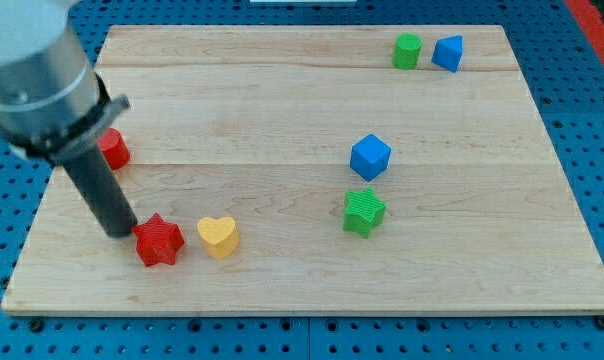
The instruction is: Place the yellow hexagon above the red star
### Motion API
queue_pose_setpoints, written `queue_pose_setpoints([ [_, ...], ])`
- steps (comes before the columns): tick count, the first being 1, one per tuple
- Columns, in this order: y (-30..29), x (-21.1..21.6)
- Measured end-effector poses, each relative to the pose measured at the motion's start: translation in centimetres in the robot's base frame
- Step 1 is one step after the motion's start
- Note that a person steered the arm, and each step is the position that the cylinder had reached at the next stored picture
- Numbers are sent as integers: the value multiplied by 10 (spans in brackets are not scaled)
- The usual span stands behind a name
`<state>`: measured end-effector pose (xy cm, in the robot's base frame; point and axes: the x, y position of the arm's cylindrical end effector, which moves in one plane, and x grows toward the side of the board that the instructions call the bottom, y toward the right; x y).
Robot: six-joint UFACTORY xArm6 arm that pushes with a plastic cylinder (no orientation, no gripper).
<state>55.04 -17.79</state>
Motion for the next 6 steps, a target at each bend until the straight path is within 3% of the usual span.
queue_pose_setpoints([
  [1, 66, -1],
  [3, -87, 4],
  [4, -110, -63],
  [5, -88, -92],
  [6, 10, -72],
])
